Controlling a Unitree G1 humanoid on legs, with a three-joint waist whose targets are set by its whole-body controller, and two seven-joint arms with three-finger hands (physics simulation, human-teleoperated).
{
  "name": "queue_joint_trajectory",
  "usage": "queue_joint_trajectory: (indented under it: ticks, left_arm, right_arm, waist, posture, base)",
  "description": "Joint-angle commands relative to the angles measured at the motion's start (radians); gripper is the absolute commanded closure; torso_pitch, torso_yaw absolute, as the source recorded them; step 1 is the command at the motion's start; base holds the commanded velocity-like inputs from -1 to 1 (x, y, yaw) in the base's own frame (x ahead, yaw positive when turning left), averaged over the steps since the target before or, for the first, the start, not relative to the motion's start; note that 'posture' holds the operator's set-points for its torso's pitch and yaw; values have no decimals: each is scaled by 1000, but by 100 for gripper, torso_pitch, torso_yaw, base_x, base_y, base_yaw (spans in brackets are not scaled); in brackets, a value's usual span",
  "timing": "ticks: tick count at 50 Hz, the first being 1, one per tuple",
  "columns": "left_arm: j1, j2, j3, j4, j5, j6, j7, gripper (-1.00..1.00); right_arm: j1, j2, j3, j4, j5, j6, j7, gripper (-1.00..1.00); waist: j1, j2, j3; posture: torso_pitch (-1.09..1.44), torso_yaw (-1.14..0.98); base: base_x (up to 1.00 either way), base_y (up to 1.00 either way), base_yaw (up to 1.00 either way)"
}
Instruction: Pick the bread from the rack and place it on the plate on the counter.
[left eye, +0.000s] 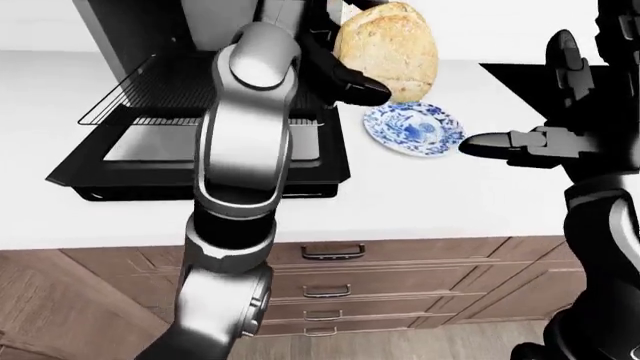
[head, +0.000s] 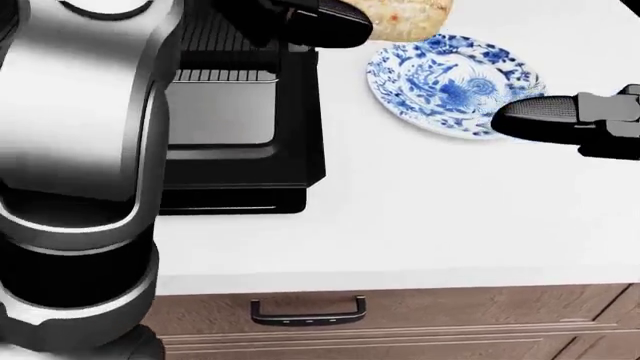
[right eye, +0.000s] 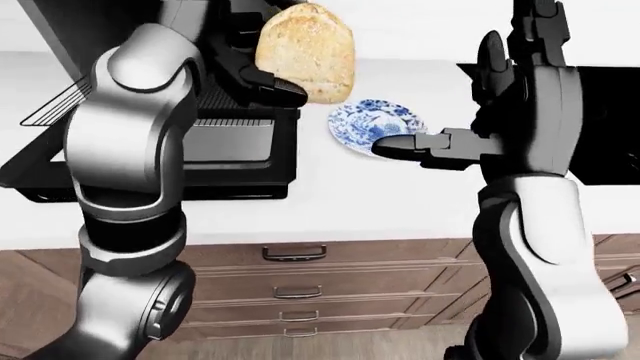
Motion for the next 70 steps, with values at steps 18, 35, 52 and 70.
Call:
queue_joint_trajectory:
  ticks: [18,35,52,70]
  left_arm:
    - [-97,-9,23,166,-38,-184,51,100]
    - [-77,-16,16,157,-25,-191,43,100]
    - [-74,-18,17,161,-25,-198,47,100]
    - [-93,-29,20,236,-35,-258,70,100]
  right_arm:
    - [-16,-70,-35,-46,105,-2,-71,-100]
    - [6,-55,-18,-42,90,-25,-66,-100]
    - [29,-48,-33,-64,94,-19,-58,-100]
    - [21,-57,-42,-70,111,-8,-66,-100]
  waist:
    - [-9,-17,-27]
    - [-51,-14,-27]
    - [-120,-8,-35]
    - [-235,-16,-46]
  posture:
    - [0,-4]
    - [0,-12]
    - [0,-21]
    - [0,-30]
  base:
    - [0,0,0]
    - [0,0,0]
    - [0,0,0]
    - [0,0,0]
